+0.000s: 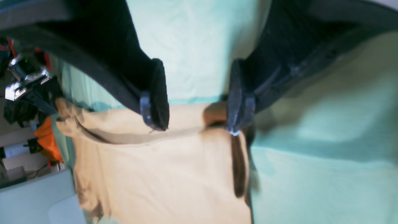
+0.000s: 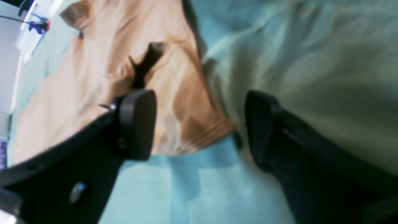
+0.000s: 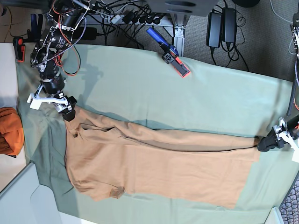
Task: Fold the T-shirt properly
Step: 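Hold the folded edge with both grippers and lower it onto the shirt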
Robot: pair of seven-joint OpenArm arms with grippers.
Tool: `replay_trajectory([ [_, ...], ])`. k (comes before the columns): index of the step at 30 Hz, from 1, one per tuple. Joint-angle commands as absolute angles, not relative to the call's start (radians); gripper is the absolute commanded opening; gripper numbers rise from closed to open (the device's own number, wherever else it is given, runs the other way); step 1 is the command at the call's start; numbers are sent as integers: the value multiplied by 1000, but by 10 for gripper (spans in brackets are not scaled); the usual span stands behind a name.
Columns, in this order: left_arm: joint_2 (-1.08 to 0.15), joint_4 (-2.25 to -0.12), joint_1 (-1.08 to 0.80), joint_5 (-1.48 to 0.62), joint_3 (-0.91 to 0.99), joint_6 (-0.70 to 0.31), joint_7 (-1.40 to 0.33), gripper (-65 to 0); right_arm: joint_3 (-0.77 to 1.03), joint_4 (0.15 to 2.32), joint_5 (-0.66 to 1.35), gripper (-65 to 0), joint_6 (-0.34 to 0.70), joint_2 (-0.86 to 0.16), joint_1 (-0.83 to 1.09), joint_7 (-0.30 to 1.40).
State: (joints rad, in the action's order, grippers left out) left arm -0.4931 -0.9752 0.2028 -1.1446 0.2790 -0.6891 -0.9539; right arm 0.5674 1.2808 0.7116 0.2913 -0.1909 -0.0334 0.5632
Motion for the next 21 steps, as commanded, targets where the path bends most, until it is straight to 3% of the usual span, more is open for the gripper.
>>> replay_trajectory([
  [1,-516,-991,224,-1169,304,-698,-939,-318,551,1288,719,-208,364,-190,-41,601],
  [16,-516,-991,201,-1156,369,-698,-932,-318,466,1291,711,-213,382,-191,-80,599],
  [18,-516,-991,201,-1156,369,-698,-932,-318,466,1291,711,-302,381,-191,-80,599],
  [21,-515,-991,199,-1164,369,-698,-933,-318,467,1293,712,-543,381,-191,-80,599],
])
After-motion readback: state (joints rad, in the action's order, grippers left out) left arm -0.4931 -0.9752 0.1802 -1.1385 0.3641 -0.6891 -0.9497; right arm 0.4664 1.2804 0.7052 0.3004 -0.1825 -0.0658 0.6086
